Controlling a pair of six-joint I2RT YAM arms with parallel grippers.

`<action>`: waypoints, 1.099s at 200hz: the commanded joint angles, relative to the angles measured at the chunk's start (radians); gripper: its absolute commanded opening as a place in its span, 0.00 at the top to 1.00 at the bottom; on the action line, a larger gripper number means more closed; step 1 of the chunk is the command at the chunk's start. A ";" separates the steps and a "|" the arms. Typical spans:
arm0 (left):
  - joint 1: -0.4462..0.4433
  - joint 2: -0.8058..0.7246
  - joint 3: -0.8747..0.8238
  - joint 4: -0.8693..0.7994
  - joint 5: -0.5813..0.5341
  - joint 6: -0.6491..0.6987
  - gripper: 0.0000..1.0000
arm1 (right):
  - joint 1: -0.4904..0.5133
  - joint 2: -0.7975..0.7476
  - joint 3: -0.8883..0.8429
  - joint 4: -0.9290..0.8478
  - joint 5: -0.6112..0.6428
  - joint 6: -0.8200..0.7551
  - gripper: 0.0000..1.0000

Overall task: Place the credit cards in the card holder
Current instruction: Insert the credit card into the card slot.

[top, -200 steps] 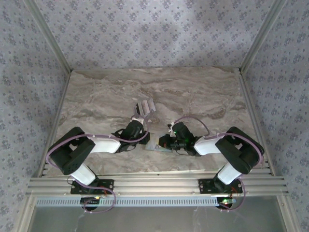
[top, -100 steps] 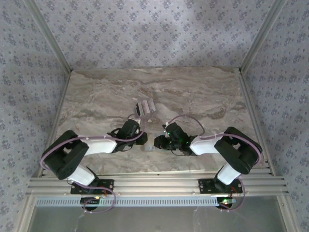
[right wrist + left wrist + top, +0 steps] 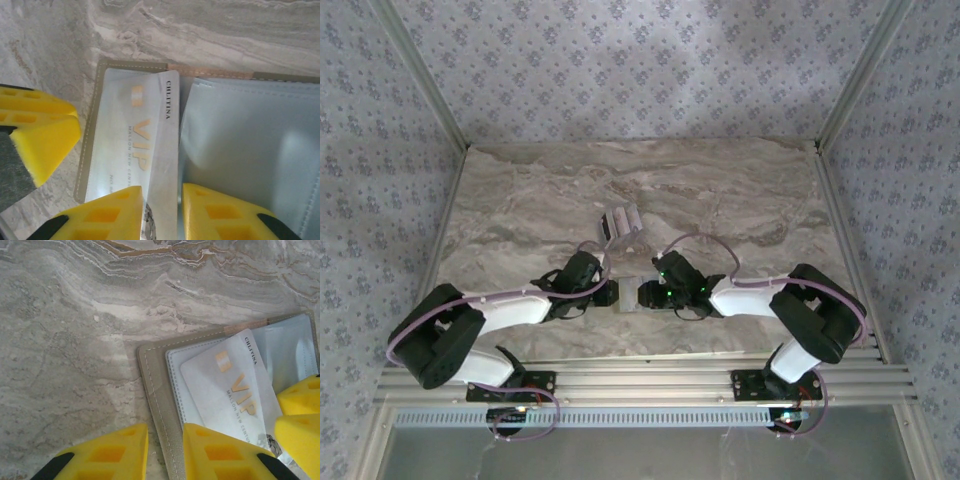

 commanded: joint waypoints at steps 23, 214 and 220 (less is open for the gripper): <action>-0.022 0.058 -0.008 0.020 0.011 -0.006 0.81 | 0.018 -0.006 0.009 -0.132 0.059 -0.028 0.81; -0.080 0.135 -0.032 0.095 -0.028 -0.048 0.83 | 0.068 0.077 0.114 -0.088 0.013 -0.068 0.92; -0.080 0.133 -0.034 0.093 -0.031 -0.047 0.83 | 0.068 0.070 0.116 -0.100 0.016 -0.074 0.89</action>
